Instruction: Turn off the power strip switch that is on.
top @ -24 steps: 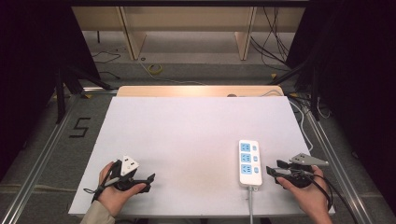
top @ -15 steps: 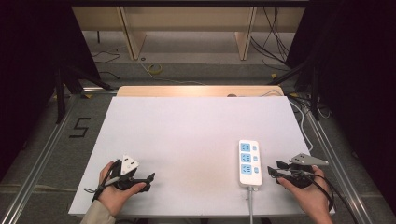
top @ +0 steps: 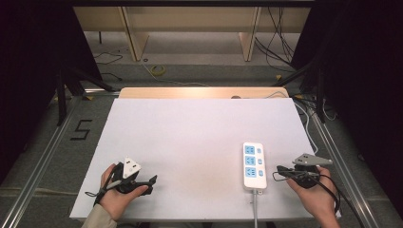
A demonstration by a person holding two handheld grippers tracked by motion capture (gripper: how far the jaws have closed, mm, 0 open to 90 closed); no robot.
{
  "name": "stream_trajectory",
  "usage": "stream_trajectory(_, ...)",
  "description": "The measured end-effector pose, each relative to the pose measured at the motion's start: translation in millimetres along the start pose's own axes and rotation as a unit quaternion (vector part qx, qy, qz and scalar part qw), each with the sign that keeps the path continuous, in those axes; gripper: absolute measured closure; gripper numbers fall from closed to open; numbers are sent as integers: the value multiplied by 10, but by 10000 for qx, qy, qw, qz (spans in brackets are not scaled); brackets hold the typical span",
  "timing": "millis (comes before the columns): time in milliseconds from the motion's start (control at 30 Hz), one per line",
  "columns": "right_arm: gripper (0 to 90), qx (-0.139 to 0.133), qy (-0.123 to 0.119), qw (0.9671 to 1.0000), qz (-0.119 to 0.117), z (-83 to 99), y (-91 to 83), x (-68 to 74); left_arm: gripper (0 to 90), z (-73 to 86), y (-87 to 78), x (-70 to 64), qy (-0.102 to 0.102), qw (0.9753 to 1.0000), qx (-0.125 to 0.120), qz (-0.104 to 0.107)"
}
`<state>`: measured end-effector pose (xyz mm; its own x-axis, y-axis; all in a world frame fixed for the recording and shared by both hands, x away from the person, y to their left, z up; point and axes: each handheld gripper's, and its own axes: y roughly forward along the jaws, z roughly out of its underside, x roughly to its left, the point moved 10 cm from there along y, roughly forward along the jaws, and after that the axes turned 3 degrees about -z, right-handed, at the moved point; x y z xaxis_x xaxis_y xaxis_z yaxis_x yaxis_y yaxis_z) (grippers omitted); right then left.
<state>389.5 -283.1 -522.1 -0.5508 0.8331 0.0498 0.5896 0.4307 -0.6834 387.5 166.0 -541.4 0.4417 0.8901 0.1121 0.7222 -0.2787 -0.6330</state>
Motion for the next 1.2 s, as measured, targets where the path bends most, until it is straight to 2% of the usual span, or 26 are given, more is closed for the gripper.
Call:
stream_trajectory(900, 900, 357, -3, 9994, -36, -20, 25, 42, 144, -1, 5, 21, -59, 9999, -44, -78)
stream_trajectory(1200, 900, 409, 37, 9992, -36, -56, 23, 41, 145, -8, -5, 5, -10, 10000, -25, -90)
